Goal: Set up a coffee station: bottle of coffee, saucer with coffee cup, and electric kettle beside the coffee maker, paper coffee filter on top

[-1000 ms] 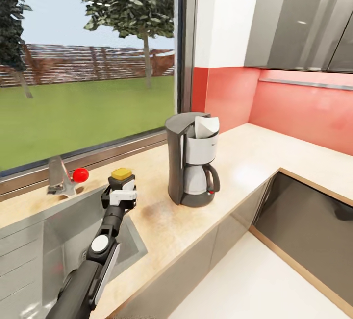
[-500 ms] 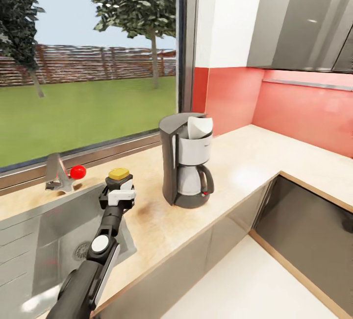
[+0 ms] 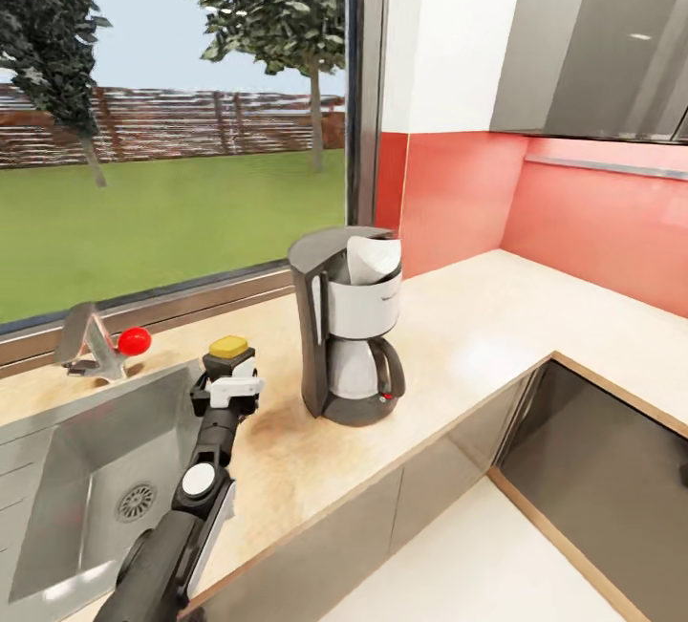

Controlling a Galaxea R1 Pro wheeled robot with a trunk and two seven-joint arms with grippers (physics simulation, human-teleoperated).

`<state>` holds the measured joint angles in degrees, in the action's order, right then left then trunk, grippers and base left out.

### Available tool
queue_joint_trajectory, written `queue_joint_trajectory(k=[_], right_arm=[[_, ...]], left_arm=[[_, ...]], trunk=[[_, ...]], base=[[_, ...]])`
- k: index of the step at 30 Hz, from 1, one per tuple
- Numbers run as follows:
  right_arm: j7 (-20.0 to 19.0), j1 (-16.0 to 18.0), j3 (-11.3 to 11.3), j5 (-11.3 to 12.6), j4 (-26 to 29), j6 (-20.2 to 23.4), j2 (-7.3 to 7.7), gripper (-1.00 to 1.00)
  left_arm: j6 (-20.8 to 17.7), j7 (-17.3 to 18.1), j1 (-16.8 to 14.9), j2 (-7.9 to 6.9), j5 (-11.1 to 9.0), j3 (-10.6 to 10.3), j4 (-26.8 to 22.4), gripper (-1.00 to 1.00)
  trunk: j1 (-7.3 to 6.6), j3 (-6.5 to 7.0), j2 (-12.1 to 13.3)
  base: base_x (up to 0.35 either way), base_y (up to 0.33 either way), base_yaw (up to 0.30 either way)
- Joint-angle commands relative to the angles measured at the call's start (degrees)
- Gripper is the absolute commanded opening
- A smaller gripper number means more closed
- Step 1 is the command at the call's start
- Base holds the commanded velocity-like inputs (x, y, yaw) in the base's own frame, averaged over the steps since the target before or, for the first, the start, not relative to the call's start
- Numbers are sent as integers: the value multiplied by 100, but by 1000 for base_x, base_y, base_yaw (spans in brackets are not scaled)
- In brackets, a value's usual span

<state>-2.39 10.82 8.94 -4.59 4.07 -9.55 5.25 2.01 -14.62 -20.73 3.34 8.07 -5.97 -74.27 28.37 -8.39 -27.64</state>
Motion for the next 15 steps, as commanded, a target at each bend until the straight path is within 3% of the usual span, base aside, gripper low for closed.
queue_joint_trajectory(k=[1,5,12,15], right_arm=[[-24,4,48,-49,-5,-20,5,100],[-24,5,39,-51,21,-20,11,100],[-24,4,37,-51,23,-20,11,100],[-24,7,37,-51,23,-20,11,100]], left_arm=[[14,-43,-7,0,78,-6,34,-100],[105,-52,-10,8,80,-6,208,-100],[347,-58,-17,9,94,7,480,-100],[410,-122,-17,9,94,8,571,-100]], trunk=[[5,-10,-10],[5,-10,-10],[5,-10,-10],[5,-10,-10]], base=[[272,-170,12],[251,-130,3],[37,-7,0],[196,0,0]])
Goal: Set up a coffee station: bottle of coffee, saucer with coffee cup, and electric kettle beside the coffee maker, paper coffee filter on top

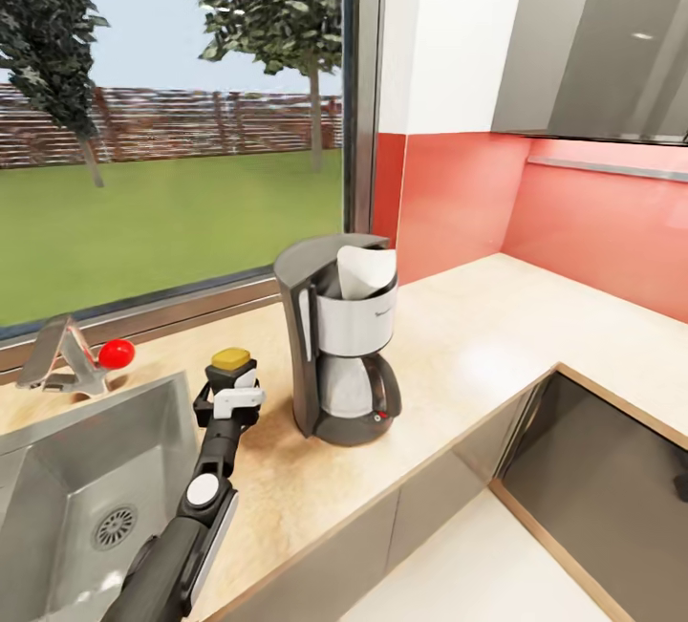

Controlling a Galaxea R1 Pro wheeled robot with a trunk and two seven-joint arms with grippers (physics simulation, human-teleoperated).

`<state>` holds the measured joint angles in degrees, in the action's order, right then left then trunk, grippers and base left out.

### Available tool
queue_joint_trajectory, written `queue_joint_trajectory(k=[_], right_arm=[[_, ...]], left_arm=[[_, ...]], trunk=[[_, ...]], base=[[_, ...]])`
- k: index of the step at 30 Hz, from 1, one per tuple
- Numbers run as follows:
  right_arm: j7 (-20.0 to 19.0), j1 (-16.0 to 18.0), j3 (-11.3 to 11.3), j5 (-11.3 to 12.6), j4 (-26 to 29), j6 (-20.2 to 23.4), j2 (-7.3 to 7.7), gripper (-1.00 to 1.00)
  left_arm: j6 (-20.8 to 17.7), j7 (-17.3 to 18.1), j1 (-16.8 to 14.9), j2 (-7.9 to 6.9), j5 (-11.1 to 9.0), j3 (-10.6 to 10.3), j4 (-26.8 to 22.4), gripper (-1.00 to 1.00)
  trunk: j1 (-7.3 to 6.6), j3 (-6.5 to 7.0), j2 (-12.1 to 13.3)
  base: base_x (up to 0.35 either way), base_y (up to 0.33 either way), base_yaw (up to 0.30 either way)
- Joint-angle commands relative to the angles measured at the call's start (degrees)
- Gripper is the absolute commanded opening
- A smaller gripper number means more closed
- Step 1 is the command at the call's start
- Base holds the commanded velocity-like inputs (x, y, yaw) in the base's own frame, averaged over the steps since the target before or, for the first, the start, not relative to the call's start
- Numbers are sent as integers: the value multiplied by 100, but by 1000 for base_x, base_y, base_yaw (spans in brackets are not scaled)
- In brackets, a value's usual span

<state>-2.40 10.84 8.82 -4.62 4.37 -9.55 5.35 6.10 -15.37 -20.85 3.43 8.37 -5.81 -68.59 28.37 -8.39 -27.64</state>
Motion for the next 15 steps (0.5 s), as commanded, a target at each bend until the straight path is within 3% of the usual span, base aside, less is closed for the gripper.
queue_joint_trajectory(k=[1,5,12,15], right_arm=[[-23,3,50,-48,-6,-21,1,100],[-23,2,50,-48,-8,-21,1,100],[-23,1,50,-48,-11,-21,1,100],[-23,0,50,-48,-11,-21,1,100]], left_arm=[[9,-71,-5,0,62,-11,16,-100],[27,-118,-5,0,60,-15,36,-100],[29,-124,2,2,54,-17,47,-100],[38,-124,2,0,51,-17,113,-100]], trunk=[[5,-10,-9],[5,-10,-9],[5,-10,-9],[5,-10,-9]], base=[[281,0,0],[259,0,0],[49,0,0],[221,0,0]])
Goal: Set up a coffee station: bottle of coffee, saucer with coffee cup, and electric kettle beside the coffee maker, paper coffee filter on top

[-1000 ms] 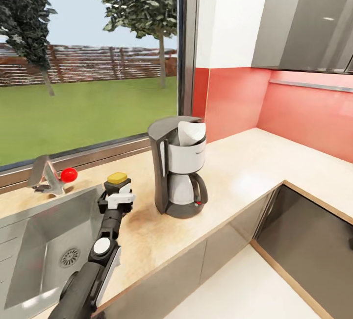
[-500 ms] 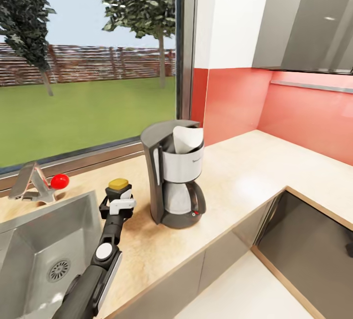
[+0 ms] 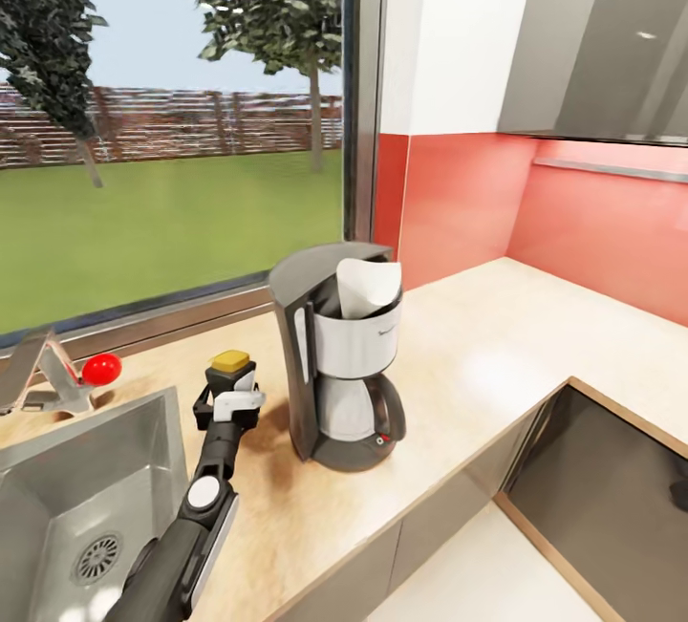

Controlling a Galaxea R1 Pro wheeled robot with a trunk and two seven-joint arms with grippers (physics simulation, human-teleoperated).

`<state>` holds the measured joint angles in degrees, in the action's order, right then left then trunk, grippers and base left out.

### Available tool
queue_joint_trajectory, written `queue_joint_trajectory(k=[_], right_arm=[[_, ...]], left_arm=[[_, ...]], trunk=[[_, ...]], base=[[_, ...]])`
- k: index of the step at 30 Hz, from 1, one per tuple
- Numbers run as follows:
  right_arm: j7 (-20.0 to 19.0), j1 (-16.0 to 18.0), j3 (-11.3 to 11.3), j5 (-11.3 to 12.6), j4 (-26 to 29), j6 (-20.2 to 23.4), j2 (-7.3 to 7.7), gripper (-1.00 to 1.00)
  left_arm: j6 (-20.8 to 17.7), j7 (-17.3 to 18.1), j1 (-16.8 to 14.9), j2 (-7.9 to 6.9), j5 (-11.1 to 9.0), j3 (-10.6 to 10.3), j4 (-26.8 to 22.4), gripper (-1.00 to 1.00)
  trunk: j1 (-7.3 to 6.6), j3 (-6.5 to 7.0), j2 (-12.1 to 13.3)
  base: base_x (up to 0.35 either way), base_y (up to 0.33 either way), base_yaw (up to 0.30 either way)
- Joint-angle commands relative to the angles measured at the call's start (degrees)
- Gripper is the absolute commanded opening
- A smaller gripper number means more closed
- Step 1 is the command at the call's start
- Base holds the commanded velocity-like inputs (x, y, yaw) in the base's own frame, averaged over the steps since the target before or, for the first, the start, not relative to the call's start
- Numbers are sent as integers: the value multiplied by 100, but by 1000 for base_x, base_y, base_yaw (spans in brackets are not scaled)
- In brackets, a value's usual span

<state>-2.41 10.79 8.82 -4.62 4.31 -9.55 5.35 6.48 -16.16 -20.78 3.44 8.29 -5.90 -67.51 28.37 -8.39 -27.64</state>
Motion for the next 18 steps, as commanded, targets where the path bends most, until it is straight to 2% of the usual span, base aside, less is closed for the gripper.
queue_joint_trajectory(k=[1,4,7,15,18], right_arm=[[-23,6,50,-48,-8,-21,1,100],[-23,6,50,-48,-9,-21,1,100],[-23,5,50,-48,-8,-21,1,100],[-23,5,46,-48,-9,-21,1,100],[-23,6,46,-48,-9,-21,1,100]], left_arm=[[56,-45,-5,-1,68,-12,177,-100],[561,-45,-12,1,82,-16,750,-100],[781,-45,-13,7,80,-11,946,-100],[869,-45,-13,82,60,-3,1002,-100],[879,-45,-13,94,52,-128,1003,-100]], trunk=[[5,-10,-9],[5,-10,-9],[5,-10,-9],[5,-10,-9],[5,-10,-9]], base=[[275,0,0],[107,0,0],[23,0,0],[2,0,0],[0,0,0]])
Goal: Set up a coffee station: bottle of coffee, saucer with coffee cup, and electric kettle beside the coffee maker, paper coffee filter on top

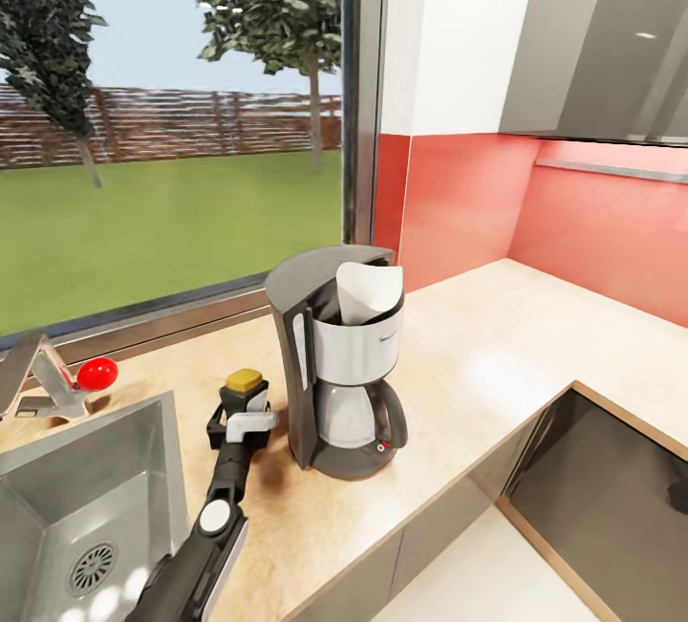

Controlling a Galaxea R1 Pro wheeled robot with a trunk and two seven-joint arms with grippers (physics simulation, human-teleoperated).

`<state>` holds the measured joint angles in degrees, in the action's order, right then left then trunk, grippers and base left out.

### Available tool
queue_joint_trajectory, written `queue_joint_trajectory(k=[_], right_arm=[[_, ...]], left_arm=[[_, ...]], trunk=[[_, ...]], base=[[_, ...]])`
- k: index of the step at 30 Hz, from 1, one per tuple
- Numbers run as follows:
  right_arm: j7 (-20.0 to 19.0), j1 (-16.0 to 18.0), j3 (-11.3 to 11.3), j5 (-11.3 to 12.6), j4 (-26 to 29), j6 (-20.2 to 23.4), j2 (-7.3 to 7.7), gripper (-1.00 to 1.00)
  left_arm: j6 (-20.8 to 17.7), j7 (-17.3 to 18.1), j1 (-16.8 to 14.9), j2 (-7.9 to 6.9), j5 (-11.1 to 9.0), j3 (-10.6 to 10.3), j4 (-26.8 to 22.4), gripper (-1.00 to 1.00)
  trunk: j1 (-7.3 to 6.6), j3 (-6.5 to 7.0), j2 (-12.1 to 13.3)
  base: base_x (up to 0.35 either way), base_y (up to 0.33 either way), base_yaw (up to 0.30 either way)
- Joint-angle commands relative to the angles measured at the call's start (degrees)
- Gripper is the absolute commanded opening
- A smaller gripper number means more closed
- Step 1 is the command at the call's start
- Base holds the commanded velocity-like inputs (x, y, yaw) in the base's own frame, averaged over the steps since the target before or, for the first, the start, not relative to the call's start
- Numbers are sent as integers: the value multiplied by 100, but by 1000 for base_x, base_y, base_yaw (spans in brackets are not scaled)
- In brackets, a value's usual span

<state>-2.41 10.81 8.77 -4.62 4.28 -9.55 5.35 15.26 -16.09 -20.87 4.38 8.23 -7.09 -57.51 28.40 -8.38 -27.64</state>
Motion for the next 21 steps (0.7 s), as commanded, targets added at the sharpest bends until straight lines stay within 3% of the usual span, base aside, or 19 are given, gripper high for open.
queue_joint_trajectory(k=[1,9,10,21], right_arm=[[-23,7,48,-48,-6,-21,1,100],[-23,5,46,-48,-6,-21,1,100],[-23,5,46,-48,-6,-21,1,100],[-23,2,46,-48,-6,-21,1,100]], left_arm=[[2,-52,-5,1,57,-69,1,-100],[4,-58,-5,2,56,-134,-18,-100],[4,-59,-5,-1,56,-133,-29,100],[4,-81,1,-16,65,-130,-99,100]], trunk=[[2,-11,-10],[2,-11,-10],[2,-11,-10],[2,-11,-10]], base=[[0,0,0],[0,0,0],[0,0,0],[0,0,0]])
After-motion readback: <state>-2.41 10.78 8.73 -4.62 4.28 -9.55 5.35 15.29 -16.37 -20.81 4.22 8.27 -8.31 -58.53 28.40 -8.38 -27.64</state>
